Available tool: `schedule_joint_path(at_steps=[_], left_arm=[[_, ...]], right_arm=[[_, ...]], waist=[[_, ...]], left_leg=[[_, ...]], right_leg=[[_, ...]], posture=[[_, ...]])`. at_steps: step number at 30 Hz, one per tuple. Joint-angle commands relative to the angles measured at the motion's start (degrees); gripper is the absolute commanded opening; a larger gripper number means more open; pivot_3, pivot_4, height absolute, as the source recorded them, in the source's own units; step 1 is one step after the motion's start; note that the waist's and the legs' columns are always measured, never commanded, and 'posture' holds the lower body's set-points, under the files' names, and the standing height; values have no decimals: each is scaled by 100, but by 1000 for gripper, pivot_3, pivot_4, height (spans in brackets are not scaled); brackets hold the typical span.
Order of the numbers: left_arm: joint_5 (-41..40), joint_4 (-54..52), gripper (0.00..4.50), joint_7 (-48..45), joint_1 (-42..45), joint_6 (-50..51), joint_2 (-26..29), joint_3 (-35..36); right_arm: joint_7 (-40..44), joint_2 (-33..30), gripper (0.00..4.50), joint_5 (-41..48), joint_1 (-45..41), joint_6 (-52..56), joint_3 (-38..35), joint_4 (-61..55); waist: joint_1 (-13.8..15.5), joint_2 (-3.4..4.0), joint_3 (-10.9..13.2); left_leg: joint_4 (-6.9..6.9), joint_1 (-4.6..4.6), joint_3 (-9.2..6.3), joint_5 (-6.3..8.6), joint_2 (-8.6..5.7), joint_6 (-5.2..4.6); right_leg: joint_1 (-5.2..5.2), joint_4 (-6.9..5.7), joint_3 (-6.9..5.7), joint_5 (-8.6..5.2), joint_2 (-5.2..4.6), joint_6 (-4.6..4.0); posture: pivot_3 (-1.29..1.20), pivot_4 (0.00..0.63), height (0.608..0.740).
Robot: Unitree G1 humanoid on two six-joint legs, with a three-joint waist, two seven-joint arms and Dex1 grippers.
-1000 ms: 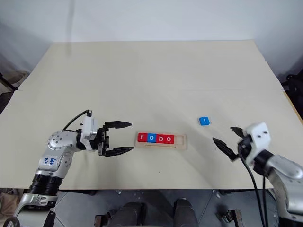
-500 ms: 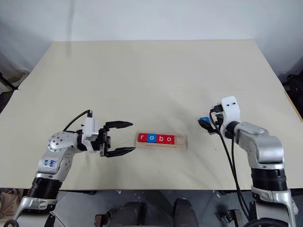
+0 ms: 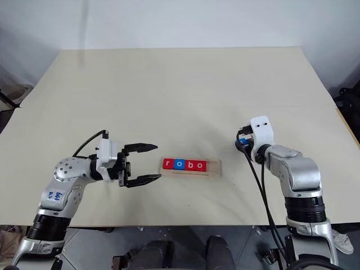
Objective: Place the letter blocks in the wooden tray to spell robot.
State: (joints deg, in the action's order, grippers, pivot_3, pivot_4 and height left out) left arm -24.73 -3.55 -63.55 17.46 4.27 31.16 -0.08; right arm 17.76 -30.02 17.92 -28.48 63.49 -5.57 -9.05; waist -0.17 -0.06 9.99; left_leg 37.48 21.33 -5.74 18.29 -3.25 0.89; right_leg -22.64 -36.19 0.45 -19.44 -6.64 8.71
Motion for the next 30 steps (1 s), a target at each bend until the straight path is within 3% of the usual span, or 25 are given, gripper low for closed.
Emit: schedule_joint_path(at_steps=[1, 8, 11, 20, 24, 28, 30], left_arm=[[-84, -103, 4500, -22, 38, -14, 6, 47], [-100, 51, 4500, -171, 113, -17, -25, -22], [-94, 200, 4500, -294, 233, -23, -81, -110], [-55, 509, 4500, -555, 451, -98, -116, -142], [-36, 568, 4500, -606, 465, -137, -115, -132], [-27, 580, 4500, -609, 429, -174, -114, -116], [-25, 581, 4500, -601, 402, -190, -108, -95]], right_arm=[[-132, 5, 1470, 152, 188, 577, -398, -694], [-362, 212, 1470, 353, 1033, 1963, -1216, -2373], [-582, 607, 1470, 233, 1414, 2411, -1627, -2997], [-873, 1459, 1470, 118, 1598, 2901, -1760, -3659], [-826, 1412, 2845, 89, 1597, 2901, -1771, -3656], [-167, 691, 4163, 344, 1701, 2476, -1909, -3394], [403, 175, 4163, 583, 1834, 2087, -2006, -3172]], waist=[[3, 0, 0], [25, 0, 0], [18, 0, 0], [1, 0, 0], [-1, 1, 0], [3, 1, 0], [24, 0, 0]], left_leg=[[-1, 0, 0, 0, 0, 0], [-4, 6, -3, 0, -1, 0], [-4, 5, -3, 0, -1, 0], [-9, -1, 0, -1, -2, 1], [-8, -1, 0, -1, -3, 1], [-10, 0, 1, -1, -5, 0], [-13, 0, 2, -1, -8, -2]], right_leg=[[0, 0, 0, 0, 0, 0], [-1, 5, 0, 0, -1, 0], [-2, 1, 1, 0, 1, 0], [-9, -31, 6, 0, 3, 0], [-9, -31, 6, 0, 2, 0], [-8, -30, 6, 0, 0, 0], [-8, -24, 6, 0, -1, 0]], posture=[[0, 150, 740], [0, 150, 740], [0, 150, 740], [0, 150, 740], [0, 150, 740], [0, 150, 740], [0, 150, 740]])
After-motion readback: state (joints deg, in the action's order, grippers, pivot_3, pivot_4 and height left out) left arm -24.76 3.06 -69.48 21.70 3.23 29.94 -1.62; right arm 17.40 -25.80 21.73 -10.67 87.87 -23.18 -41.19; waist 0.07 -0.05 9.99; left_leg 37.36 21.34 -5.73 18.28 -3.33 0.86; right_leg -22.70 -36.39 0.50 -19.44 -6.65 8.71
